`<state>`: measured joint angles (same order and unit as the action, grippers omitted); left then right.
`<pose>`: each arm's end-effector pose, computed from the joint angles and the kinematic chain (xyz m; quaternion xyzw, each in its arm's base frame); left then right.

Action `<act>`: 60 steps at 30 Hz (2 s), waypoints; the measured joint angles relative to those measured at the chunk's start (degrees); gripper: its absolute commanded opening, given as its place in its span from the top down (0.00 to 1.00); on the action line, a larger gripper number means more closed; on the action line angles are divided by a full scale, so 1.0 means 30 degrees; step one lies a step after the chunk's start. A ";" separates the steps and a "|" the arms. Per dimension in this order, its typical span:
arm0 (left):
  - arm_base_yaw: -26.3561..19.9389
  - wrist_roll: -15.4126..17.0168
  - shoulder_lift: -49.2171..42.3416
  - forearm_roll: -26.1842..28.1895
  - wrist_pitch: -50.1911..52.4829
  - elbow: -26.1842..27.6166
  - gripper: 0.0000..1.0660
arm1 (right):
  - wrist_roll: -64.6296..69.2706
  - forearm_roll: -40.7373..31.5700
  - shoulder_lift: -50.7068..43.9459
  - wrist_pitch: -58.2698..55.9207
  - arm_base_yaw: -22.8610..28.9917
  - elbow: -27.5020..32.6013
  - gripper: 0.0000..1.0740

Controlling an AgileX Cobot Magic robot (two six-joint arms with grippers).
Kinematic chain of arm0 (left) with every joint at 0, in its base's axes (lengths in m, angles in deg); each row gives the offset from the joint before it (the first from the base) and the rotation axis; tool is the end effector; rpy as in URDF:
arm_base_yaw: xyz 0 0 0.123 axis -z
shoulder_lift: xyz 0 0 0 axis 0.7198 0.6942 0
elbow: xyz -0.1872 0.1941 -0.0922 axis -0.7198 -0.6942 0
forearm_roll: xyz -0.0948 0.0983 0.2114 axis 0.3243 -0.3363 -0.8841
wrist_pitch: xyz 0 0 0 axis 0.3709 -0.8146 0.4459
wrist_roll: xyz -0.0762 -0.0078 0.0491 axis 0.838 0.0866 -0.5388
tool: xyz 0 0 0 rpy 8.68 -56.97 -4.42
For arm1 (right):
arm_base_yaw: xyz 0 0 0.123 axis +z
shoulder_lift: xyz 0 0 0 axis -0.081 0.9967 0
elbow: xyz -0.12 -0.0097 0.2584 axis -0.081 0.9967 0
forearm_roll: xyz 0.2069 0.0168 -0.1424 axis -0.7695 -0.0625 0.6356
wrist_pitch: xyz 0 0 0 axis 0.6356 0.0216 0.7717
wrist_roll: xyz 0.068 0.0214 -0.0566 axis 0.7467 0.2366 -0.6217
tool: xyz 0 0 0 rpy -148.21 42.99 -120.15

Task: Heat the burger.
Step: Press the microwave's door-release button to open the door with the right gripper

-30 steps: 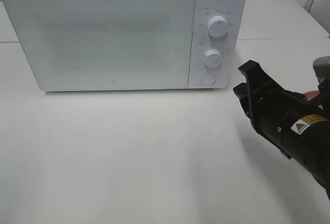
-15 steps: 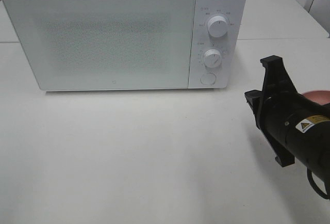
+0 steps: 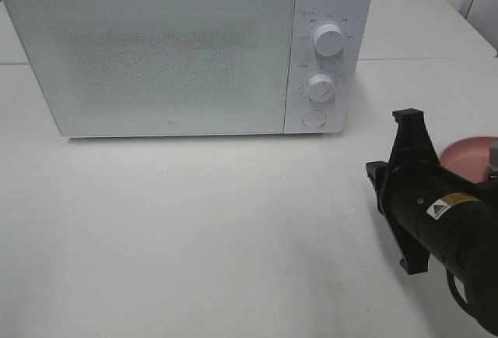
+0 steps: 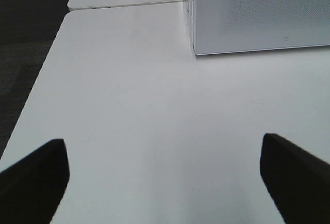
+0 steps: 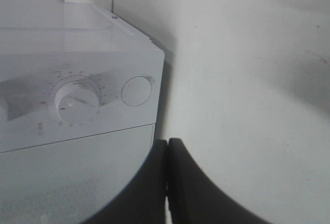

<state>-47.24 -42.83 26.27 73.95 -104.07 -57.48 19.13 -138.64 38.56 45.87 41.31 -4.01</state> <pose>-0.0056 -0.0019 0.2786 0.0305 0.8472 0.0185 0.5301 0.1928 0.1160 0.1293 0.5424 0.6340 0.3729 0.4060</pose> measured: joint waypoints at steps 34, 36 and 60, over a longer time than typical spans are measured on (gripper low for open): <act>0.0000 0.0000 0.0000 0.0000 0.0000 0.0000 0.13 | 0.0401 0.2731 0.4507 -0.1872 -0.2998 -0.5921 1.00; 0.0000 0.0000 0.0000 0.0000 0.0000 0.0000 0.13 | 0.0363 0.2712 0.4507 -0.1910 -0.2998 -0.5959 1.00; 0.0000 0.0000 0.0000 0.0000 0.0000 0.0000 0.13 | 0.0707 0.2693 0.6990 -0.1681 -0.3705 -0.8556 1.00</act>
<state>-47.24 -42.83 26.27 73.95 -104.07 -57.48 21.25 -130.57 59.53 40.83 30.19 -29.68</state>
